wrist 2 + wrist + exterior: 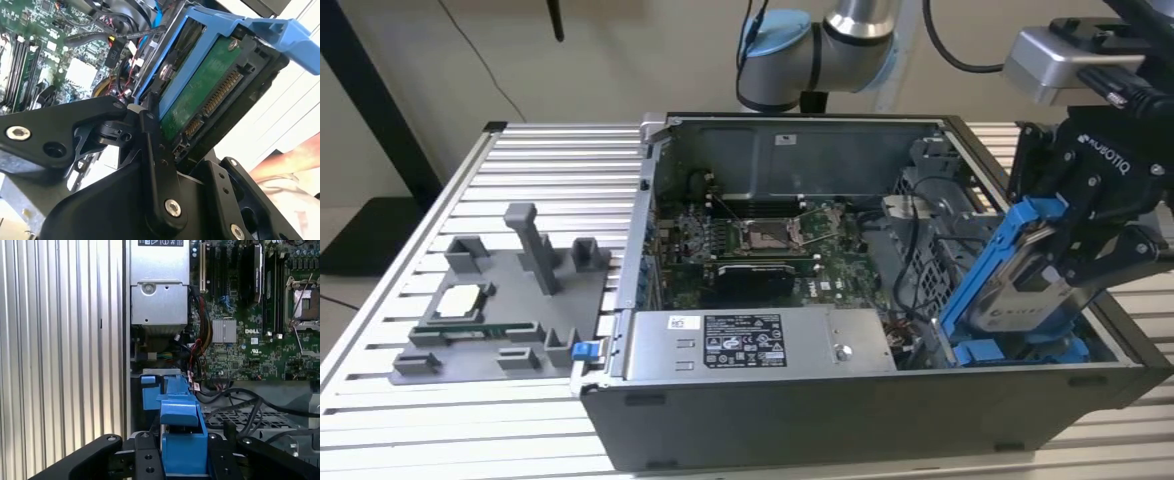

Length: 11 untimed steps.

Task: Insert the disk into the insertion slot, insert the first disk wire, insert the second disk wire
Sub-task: 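Insert the disk into the insertion slot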

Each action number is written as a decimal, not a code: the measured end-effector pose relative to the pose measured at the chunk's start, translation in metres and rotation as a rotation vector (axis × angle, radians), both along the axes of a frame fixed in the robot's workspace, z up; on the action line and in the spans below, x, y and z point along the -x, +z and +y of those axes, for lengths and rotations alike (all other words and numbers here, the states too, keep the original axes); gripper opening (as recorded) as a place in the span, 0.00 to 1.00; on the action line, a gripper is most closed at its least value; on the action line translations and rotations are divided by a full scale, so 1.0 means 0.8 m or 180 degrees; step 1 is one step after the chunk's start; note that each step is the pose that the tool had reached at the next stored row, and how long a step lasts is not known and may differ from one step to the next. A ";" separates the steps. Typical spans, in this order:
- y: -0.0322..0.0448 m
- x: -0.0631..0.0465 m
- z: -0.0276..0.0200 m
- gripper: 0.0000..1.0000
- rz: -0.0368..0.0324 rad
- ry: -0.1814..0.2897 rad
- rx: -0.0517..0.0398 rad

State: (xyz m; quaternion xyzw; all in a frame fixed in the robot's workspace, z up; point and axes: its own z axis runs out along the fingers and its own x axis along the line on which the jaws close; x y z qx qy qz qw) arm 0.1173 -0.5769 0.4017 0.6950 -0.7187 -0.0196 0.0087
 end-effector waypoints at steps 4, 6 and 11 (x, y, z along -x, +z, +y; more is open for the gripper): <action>-0.0092 0.000 0.0002 0.00 0.0000 0.0000 0.0000; -0.0136 -0.001 0.0004 0.00 0.0000 0.0000 0.0001; -0.0225 -0.001 0.0008 0.00 0.0001 0.0000 0.0000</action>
